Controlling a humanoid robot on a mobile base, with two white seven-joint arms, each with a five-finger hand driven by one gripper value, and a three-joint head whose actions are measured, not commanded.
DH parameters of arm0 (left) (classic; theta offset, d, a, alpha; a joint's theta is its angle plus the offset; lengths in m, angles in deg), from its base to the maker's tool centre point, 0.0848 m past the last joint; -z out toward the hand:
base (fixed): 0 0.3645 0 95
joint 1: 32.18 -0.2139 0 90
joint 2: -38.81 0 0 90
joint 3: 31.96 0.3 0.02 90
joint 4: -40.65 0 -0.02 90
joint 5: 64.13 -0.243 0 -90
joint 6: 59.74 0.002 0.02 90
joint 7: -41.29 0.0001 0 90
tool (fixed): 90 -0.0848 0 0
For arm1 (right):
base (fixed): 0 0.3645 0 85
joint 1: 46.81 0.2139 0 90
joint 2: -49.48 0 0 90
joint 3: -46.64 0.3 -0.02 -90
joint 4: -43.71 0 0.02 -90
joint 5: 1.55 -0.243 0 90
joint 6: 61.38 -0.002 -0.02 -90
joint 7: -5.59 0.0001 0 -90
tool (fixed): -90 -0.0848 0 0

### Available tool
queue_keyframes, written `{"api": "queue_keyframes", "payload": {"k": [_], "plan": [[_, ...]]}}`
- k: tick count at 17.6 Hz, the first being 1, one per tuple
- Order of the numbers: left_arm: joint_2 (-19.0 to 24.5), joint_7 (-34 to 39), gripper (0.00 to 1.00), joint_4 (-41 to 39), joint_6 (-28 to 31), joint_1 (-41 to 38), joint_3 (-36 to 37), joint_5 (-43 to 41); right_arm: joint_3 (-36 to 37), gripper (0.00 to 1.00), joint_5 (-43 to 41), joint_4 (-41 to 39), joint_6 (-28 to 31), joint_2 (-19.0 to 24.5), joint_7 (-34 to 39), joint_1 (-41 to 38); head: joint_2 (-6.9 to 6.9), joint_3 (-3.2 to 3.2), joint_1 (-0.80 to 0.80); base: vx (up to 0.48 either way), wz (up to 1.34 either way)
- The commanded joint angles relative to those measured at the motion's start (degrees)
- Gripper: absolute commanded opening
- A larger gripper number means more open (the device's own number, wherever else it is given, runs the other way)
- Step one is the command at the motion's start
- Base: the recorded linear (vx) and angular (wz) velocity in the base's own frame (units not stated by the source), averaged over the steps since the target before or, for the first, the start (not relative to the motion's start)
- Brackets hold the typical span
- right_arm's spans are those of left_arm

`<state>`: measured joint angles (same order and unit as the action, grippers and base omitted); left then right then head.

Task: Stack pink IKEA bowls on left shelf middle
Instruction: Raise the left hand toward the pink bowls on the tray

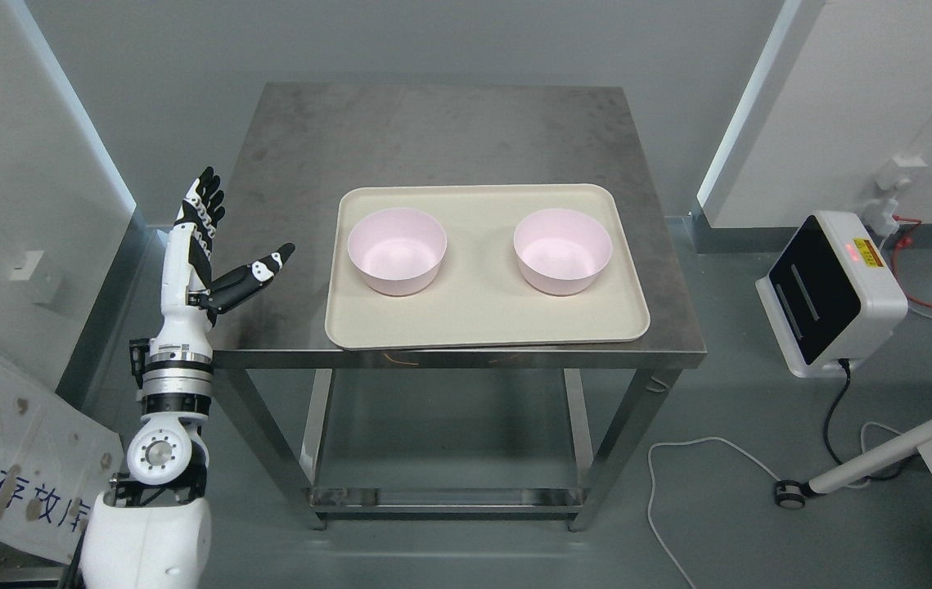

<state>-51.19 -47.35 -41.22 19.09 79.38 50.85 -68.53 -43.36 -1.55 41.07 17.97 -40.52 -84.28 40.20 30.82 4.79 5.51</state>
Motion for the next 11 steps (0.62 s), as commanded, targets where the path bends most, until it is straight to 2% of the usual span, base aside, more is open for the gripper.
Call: {"api": "queue_keyframes", "payload": {"k": [1,6,9,10,11], "plan": [[1.00,0.04,1.00,-0.31,0.10,-0.38,0.34,0.00,0.53,1.00,0.44,0.00,0.01,-1.00,0.04,0.00,0.00,0.00,0.00,0.000,0.00],[1.00,-0.14,1.00,-0.32,-0.78,0.32,-0.71,0.00,0.53,1.00,0.44,0.00,0.01,-1.00,0.04,0.00,0.00,0.00,0.00,0.000,0.00],[1.00,-1.27,1.00,-0.05,-0.96,5.14,-0.11,0.00,0.61,1.00,0.44,0.00,0.01,-1.00,0.04,0.00,0.00,0.00,0.00,0.000,0.00],[1.05,-4.06,1.00,0.21,-0.52,6.64,0.33,0.00,0.62,1.00,0.44,0.00,0.01,-1.00,0.04,0.00,0.00,0.00,0.00,0.000,0.00],[2.01,-10.70,1.00,0.73,0.70,8.92,1.38,-0.09,0.53,1.00,0.44,0.00,0.01,-1.00,0.04,0.00,0.00,0.00,0.00,0.000,0.00]]}}
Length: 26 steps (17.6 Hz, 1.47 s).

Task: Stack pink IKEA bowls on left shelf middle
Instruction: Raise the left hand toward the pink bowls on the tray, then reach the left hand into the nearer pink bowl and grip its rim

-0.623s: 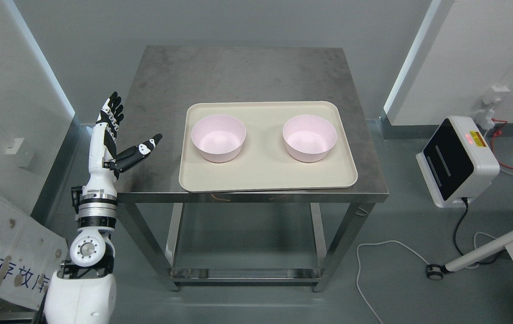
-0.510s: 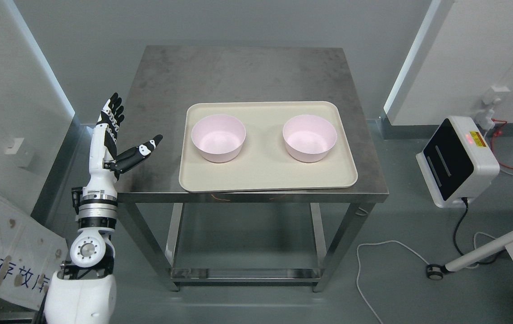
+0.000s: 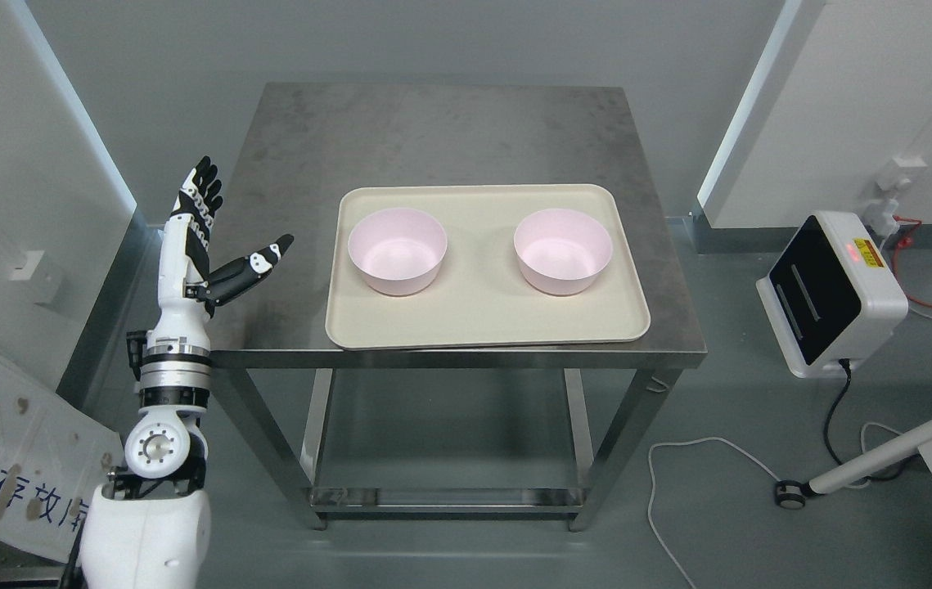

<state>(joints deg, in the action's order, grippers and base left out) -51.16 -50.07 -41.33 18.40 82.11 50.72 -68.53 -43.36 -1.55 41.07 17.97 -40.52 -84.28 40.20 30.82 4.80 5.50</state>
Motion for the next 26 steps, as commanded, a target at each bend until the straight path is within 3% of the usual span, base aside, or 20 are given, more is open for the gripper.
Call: {"api": "queue_keyframes", "payload": {"k": [1,3,5,7,9,15,20,26], "plan": [[2.52,-15.09,1.00,2.07,3.58,8.64,2.48,-0.26,0.53,1.00,0.44,0.00,0.01,-1.00,0.05,0.00,0.00,0.00,0.00,0.000,0.00],[4.97,-25.59,0.99,8.12,9.11,14.01,4.67,-3.67,0.62,1.00,0.44,0.00,0.01,-1.00,0.05,0.00,0.00,0.00,0.00,0.000,0.00],[9.88,-26.85,0.99,11.91,11.24,17.79,7.22,-10.07,0.53,1.00,0.44,0.00,0.01,-1.00,0.05,0.00,0.00,0.00,0.00,0.000,0.00],[12.01,-26.68,0.99,14.37,11.68,20.52,9.95,-14.04,0.53,1.00,0.44,0.00,0.01,-1.00,0.05,0.00,0.00,0.00,0.00,0.000,0.00],[11.67,-26.85,0.99,15.35,14.75,23.07,10.57,-14.59,0.53,1.00,0.44,0.00,0.01,-1.00,0.05,0.00,0.00,0.00,0.00,0.000,0.00],[12.10,-32.64,0.94,17.55,23.89,27.30,23.30,-14.76,0.53,1.00,0.44,0.00,0.01,-1.00,0.05,0.00,0.00,0.00,0.00,0.000,0.00],[10.27,-33.62,0.88,20.00,24.25,27.83,24.64,-22.22,0.53,1.00,0.44,0.00,0.01,-1.00,0.05,0.00,0.00,0.00,0.00,0.000,0.00],[7.36,-33.19,0.72,21.50,24.08,28.62,27.09,-27.41,0.61,1.00,0.44,0.00,0.01,-1.00,0.05,0.00,0.00,0.00,0.00,0.000,0.00]]}}
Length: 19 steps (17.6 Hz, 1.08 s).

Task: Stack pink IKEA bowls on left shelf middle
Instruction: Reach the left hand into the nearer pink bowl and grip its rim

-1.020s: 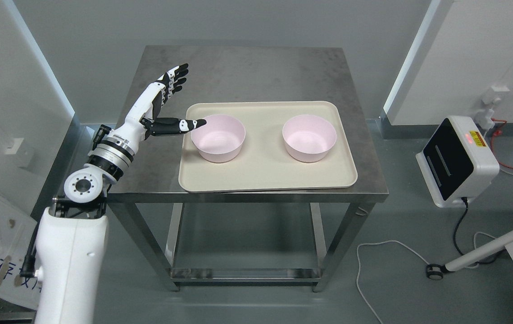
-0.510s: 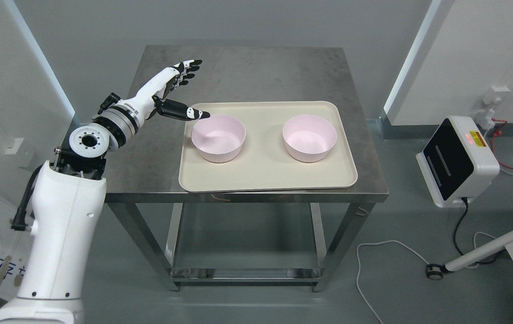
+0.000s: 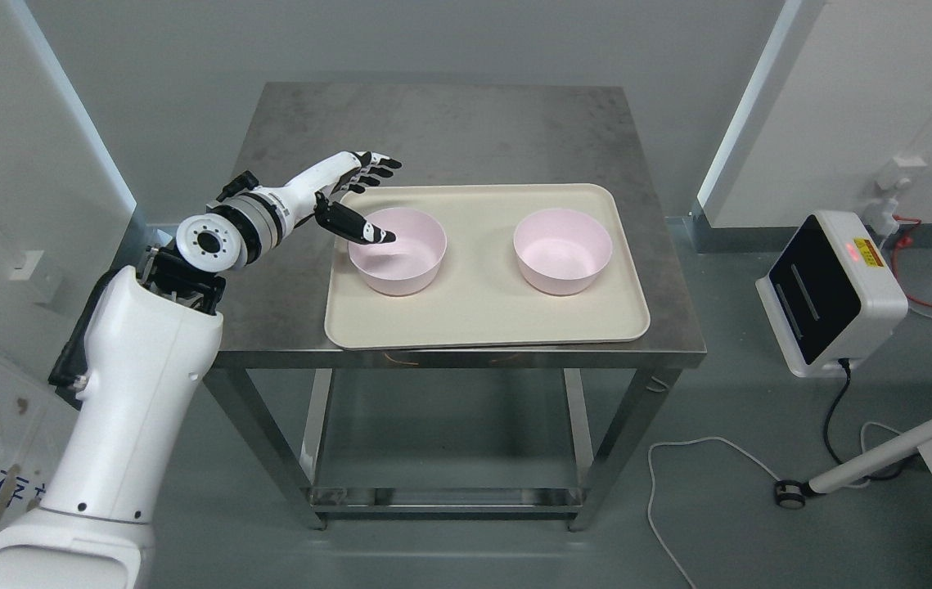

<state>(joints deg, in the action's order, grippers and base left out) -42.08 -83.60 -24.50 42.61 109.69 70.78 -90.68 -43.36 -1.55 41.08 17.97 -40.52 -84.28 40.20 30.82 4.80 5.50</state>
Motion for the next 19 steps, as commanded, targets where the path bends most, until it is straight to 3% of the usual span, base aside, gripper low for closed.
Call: {"api": "queue_keyframes", "payload": {"k": [1,6,10,16,19], "plan": [[-2.07,0.43,0.72,5.63,-0.31,1.14,7.30,-6.23,0.61,1.00,0.44,0.00,0.01,-1.00,0.05,0.00,0.00,0.00,0.00,0.000,0.00],[-3.22,3.50,0.62,8.10,-1.10,2.10,7.30,-9.83,0.53,1.00,0.44,0.00,0.01,-1.00,0.05,0.00,0.00,0.00,0.00,0.000,0.00],[-3.66,3.86,0.39,9.24,-4.96,2.46,7.30,-11.69,0.53,1.00,0.44,0.00,0.01,-1.00,0.05,0.00,0.00,0.00,0.00,0.000,0.00],[-3.66,4.03,0.29,12.58,-10.32,3.77,7.13,-17.39,0.53,1.00,0.44,0.00,0.01,-1.00,0.05,0.00,0.00,0.00,0.00,0.000,0.00],[-3.66,5.09,0.12,13.02,-12.43,4.83,6.87,-17.49,0.53,1.00,0.44,0.00,0.01,-1.00,0.05,0.00,0.00,0.00,0.00,0.000,0.00]]}}
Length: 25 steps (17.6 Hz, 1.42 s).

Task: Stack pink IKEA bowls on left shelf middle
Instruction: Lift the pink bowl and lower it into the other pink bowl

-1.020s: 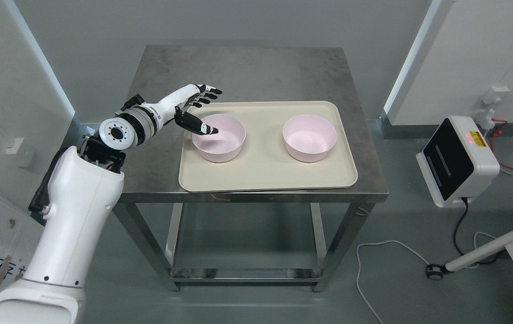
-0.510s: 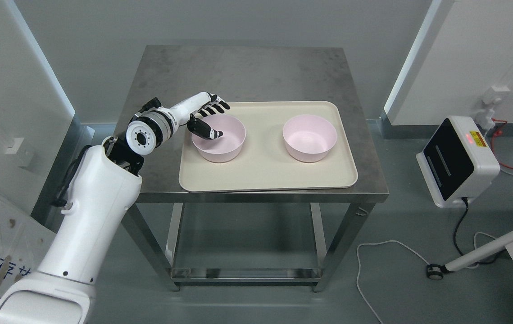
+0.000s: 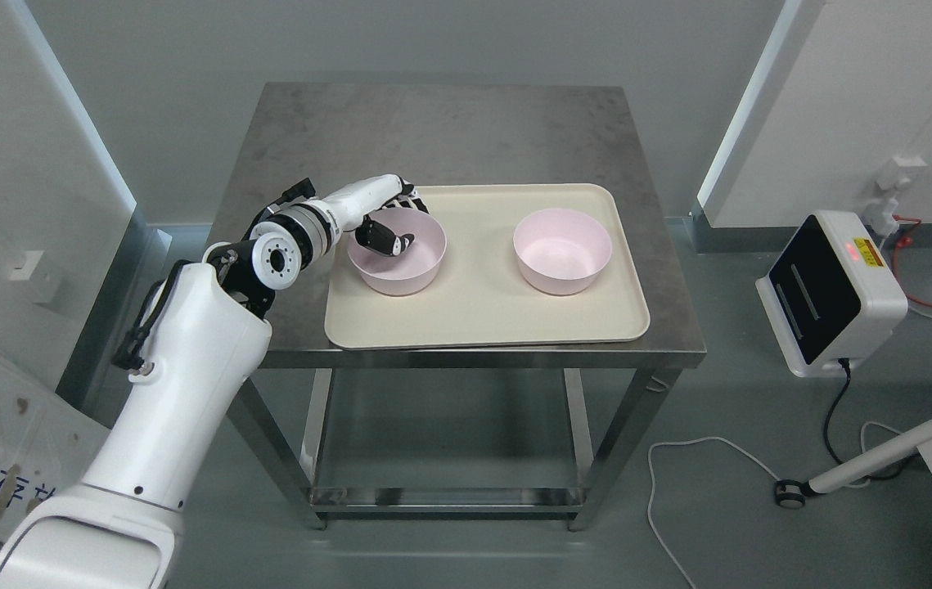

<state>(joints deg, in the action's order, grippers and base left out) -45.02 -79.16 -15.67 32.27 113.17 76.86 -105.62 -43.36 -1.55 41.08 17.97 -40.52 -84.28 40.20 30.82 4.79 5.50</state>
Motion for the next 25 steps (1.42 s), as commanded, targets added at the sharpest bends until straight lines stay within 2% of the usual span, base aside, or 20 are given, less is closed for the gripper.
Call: {"api": "queue_keyframes", "payload": {"k": [1,5,10,14,20,22,25], "plan": [[-0.81,0.65,0.10,4.20,-2.45,1.35,0.70,-2.55,0.53,1.00,0.44,0.00,0.02,-1.00,0.05,0.00,0.00,0.00,0.00,0.000,0.00],[-1.25,1.26,0.01,4.20,-3.59,1.35,-0.27,-2.55,0.53,1.00,0.44,0.00,0.02,-1.00,0.05,0.00,0.00,0.00,0.00,0.000,0.00],[-1.60,1.44,0.00,3.50,-4.12,1.35,-2.73,-2.46,0.53,1.00,0.44,0.00,0.02,-1.00,0.05,0.00,0.00,0.00,0.00,0.000,0.00],[-5.17,1.18,0.01,0.78,-3.95,1.61,-4.40,-2.19,0.53,1.00,0.44,0.00,0.02,-1.00,0.05,0.00,0.00,0.00,0.00,0.000,0.00],[-5.17,-0.22,0.01,0.07,-4.03,8.19,-3.79,-1.93,0.53,1.00,0.44,0.00,0.02,-1.00,0.05,0.00,0.00,0.00,0.00,0.000,0.00],[-5.17,-1.81,0.01,-0.54,-4.12,9.87,-1.61,-1.76,0.53,1.00,0.44,0.00,0.02,-1.00,0.05,0.00,0.00,0.00,0.00,0.000,0.00],[-5.17,-1.47,0.02,-0.63,-5.35,11.28,10.85,-0.70,0.61,1.00,0.44,0.00,0.02,-1.00,0.05,0.00,0.00,0.00,0.00,0.000,0.00]]}}
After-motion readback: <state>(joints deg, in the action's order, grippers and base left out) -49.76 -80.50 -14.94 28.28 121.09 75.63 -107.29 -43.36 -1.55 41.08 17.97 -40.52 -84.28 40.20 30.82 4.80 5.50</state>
